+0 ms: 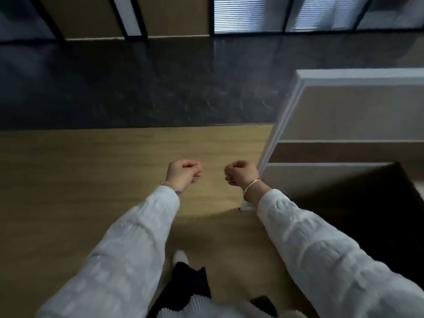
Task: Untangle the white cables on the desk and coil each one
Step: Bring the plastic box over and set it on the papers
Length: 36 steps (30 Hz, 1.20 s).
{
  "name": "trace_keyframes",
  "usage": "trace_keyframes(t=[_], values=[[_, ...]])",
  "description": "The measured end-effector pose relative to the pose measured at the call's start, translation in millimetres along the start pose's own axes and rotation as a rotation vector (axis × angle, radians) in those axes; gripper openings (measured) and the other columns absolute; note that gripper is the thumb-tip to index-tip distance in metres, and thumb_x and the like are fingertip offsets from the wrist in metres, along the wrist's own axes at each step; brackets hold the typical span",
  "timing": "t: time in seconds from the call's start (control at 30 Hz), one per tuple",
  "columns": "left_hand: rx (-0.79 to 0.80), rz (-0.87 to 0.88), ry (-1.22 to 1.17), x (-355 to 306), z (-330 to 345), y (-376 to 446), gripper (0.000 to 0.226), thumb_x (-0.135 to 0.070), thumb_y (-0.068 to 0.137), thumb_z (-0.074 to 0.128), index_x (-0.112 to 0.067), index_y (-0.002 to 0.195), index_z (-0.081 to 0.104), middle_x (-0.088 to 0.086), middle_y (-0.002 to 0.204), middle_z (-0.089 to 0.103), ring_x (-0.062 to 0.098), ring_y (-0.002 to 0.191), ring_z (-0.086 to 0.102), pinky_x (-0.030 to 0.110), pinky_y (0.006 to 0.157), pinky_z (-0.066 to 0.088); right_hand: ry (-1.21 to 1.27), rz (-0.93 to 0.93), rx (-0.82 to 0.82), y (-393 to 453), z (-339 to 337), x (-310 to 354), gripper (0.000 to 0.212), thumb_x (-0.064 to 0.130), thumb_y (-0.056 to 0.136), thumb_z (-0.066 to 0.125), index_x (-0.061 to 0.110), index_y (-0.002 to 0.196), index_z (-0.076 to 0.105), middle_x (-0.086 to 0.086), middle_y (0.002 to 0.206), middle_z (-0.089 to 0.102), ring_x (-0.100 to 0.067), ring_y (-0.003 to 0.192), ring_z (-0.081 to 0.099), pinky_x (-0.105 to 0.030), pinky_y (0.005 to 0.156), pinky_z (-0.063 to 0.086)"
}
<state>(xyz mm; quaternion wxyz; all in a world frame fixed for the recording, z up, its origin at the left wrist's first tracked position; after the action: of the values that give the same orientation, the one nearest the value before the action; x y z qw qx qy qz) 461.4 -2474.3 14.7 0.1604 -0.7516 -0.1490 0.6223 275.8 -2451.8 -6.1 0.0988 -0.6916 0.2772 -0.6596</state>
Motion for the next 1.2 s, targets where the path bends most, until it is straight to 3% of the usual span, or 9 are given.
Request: trace_keyframes(t=[0.2,0.43,0.57,0.67,0.9,1.2], values=[[-0.116,-0.034,0.001,-22,-160,87,0.011,-0.005,0.088,0.067,-0.002,0.098,0.066,0.008,0.079,0.067,0.014,0.068,0.064,0.018,0.059,0.053,-0.026,-0.012,0.119,60,163,56,0.021,0.001,0.087,0.054,0.011,0.068,0.054,-0.005,0.064,0.055,-0.013,0.052,0.053,-0.019,0.046,0.046],[-0.090,-0.068,-0.008,-47,-205,190,0.008,-0.005,0.087,0.067,-0.011,0.082,0.064,0.007,0.077,0.067,0.012,0.066,0.065,0.020,0.059,0.053,-0.019,0.012,0.040,137,211,98,0.017,0.002,0.084,0.056,0.010,0.069,0.058,-0.004,0.066,0.058,-0.014,0.054,0.056,-0.021,0.051,0.049],[-0.022,-0.057,0.034,-77,-179,255,0.008,-0.006,0.088,0.066,-0.010,0.081,0.066,0.006,0.075,0.067,0.014,0.068,0.064,0.025,0.065,0.054,0.007,0.032,-0.009,198,208,122,0.019,-0.001,0.082,0.056,0.011,0.068,0.057,-0.004,0.063,0.057,-0.014,0.054,0.055,-0.021,0.051,0.049],[0.040,-0.050,0.061,-107,-148,320,0.003,-0.006,0.089,0.065,-0.006,0.088,0.067,0.006,0.075,0.067,0.013,0.066,0.064,0.021,0.061,0.053,0.045,0.049,-0.052,257,195,145,0.019,-0.001,0.082,0.057,0.011,0.067,0.058,-0.004,0.064,0.058,-0.015,0.055,0.056,-0.022,0.052,0.049],[0.152,-0.004,0.159,-196,-59,458,0.006,-0.006,0.090,0.063,-0.008,0.087,0.068,0.006,0.075,0.067,0.011,0.065,0.063,0.023,0.063,0.052,0.120,0.073,-0.159,391,133,210,0.016,0.000,0.083,0.059,0.010,0.071,0.058,-0.006,0.067,0.058,-0.015,0.056,0.057,-0.021,0.051,0.050],[0.437,0.007,0.264,-294,146,586,0.006,-0.005,0.091,0.062,-0.007,0.087,0.067,0.007,0.077,0.068,0.012,0.065,0.063,0.022,0.064,0.054,0.301,0.115,-0.368,523,-19,266,0.017,-0.002,0.083,0.059,0.011,0.072,0.059,-0.006,0.068,0.060,-0.014,0.054,0.056,-0.023,0.052,0.050]])
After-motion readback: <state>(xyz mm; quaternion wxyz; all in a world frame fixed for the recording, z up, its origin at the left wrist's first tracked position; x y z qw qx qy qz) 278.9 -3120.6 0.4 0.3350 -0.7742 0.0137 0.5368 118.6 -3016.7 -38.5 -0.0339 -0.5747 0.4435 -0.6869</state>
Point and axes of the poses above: each hand's wrist, its own y-axis towards the middle knuckle, its own z-axis out of the palm, x = y × z, the point moved 6 cm from there along y, towards the middle knuckle
